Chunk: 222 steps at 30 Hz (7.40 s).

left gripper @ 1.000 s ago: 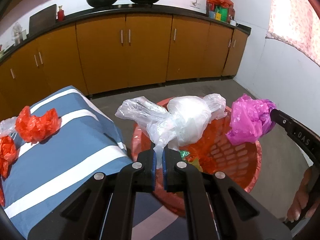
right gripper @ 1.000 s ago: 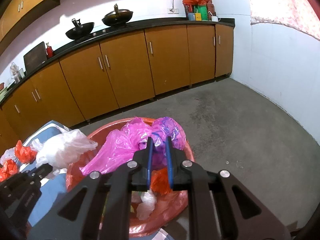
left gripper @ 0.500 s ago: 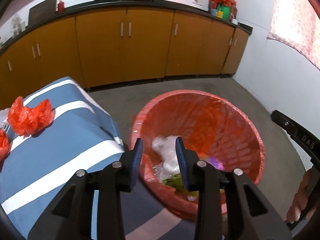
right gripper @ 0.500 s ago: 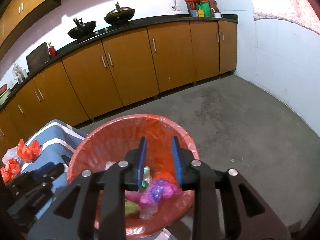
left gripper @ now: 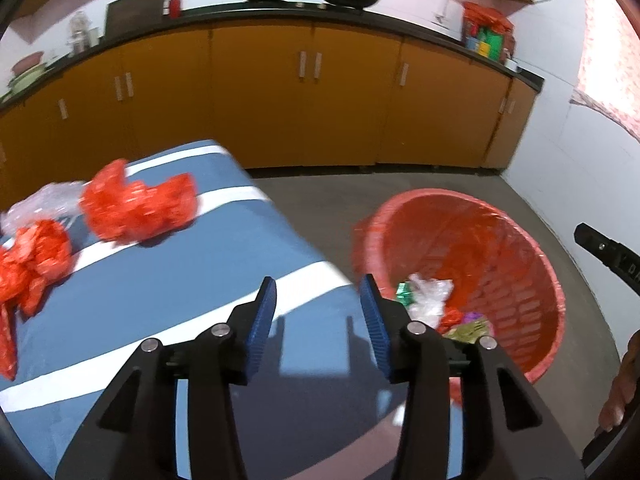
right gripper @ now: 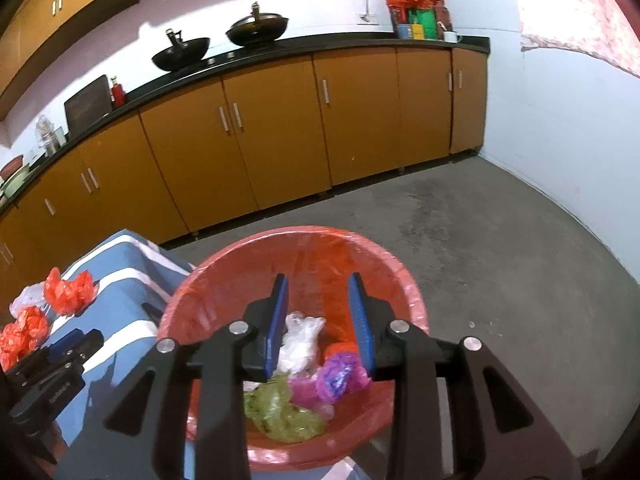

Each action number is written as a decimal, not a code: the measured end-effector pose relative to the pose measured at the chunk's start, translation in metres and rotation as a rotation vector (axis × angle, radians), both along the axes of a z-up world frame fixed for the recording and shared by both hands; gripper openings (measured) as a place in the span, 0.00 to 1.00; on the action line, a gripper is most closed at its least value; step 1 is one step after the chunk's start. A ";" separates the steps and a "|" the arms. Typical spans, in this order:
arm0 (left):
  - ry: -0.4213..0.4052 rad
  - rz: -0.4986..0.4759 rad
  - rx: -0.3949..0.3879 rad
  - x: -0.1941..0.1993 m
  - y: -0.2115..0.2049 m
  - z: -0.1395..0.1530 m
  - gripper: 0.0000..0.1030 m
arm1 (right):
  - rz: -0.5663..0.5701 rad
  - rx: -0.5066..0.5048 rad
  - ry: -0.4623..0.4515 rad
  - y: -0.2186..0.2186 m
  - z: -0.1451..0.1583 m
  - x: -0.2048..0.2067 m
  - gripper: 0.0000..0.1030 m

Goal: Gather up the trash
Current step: 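Reach the left gripper to a red bag on the table and close on it, then reach the right gripper to another red bag and close on it, then carry both red bags over the wastebasket with both grippers, then open both grippers to drop the red bags into the wastebasket, then move the left gripper to the crumpled red bag and close on it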

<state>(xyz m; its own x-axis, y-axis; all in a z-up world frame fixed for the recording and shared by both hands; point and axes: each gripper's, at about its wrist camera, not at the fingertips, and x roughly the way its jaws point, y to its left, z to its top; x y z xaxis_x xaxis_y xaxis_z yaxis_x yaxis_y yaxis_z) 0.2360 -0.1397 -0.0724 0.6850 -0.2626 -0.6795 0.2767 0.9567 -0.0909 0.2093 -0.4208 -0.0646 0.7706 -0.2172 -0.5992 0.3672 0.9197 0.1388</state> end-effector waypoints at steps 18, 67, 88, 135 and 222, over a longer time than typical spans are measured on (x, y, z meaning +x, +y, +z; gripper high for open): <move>-0.070 0.451 0.104 -0.054 0.229 0.001 0.62 | 0.285 -0.001 0.035 0.143 -0.005 0.036 0.34; 0.140 0.574 0.031 -0.049 0.350 -0.039 0.08 | 0.495 0.082 0.100 0.310 -0.029 0.159 0.35; 0.143 0.571 0.086 -0.045 0.343 -0.040 0.08 | 0.473 0.051 0.152 0.306 -0.047 0.162 0.05; -0.191 0.267 -0.021 -0.083 0.213 0.082 0.08 | 0.368 0.025 -0.024 0.197 0.039 0.016 0.05; -0.025 -0.141 -0.024 -0.015 -0.034 0.012 0.40 | -0.051 0.083 0.018 -0.030 -0.004 0.007 0.30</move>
